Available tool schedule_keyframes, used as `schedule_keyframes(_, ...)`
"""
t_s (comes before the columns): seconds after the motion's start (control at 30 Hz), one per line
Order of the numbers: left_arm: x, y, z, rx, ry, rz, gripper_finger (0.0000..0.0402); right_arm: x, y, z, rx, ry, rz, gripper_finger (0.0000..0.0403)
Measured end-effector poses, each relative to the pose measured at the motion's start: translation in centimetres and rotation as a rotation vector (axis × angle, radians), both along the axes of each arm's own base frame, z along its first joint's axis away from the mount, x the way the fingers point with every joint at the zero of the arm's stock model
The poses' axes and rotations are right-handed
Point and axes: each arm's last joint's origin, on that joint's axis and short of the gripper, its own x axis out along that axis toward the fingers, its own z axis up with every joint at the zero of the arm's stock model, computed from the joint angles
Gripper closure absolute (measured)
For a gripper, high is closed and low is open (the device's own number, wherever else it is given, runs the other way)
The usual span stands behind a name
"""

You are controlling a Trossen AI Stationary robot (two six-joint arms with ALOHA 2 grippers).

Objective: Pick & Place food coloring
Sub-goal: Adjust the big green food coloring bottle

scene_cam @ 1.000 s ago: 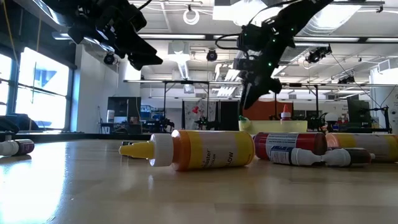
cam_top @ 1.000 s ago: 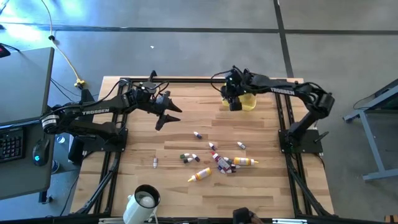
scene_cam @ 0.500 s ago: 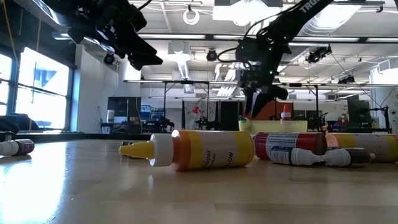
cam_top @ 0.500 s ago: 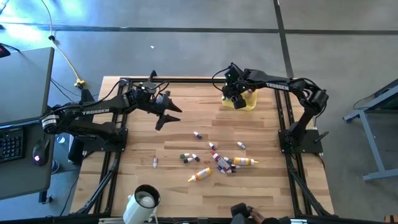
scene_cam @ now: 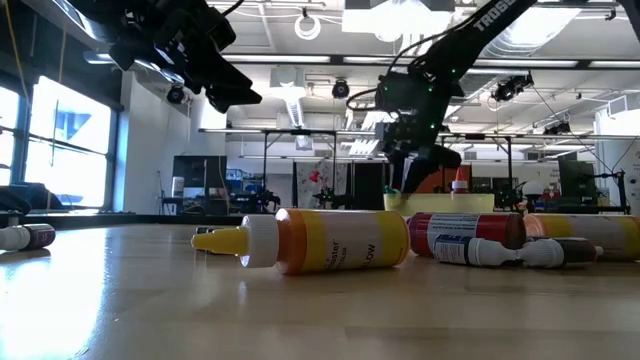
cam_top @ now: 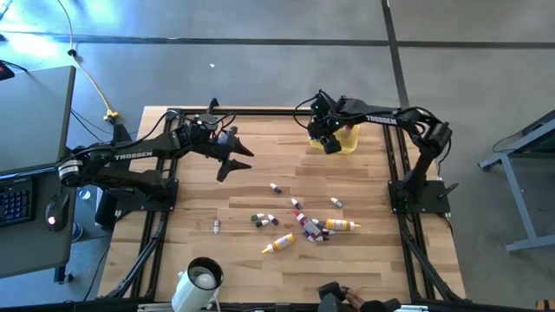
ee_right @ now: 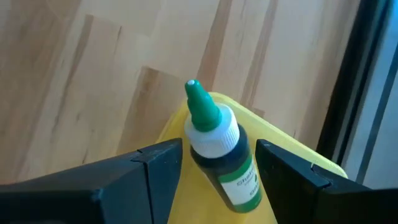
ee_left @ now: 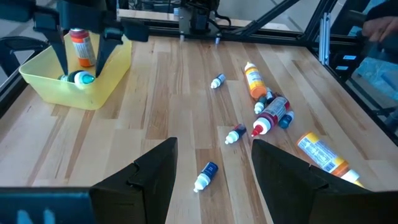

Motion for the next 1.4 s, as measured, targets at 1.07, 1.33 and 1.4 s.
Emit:
schedule_keyframes(1.07,0.0,0.0,0.0,0.0,0.0,0.0,0.0195,-1.9,-0.7,4.3,0.029,-0.207,-0.187,0.0277)
schedule_keyframes(1.33,0.0,0.0,0.0,0.0,0.0,0.0,0.0195,-5.9,-1.4,7.6,0.301,-0.482,-0.266,0.0278)
schedule_keyframes(1.4,0.0,0.0,0.0,0.0,0.0,0.0,0.0195,-7.0,-1.4,7.1,0.363,-0.501,-0.287,0.0278)
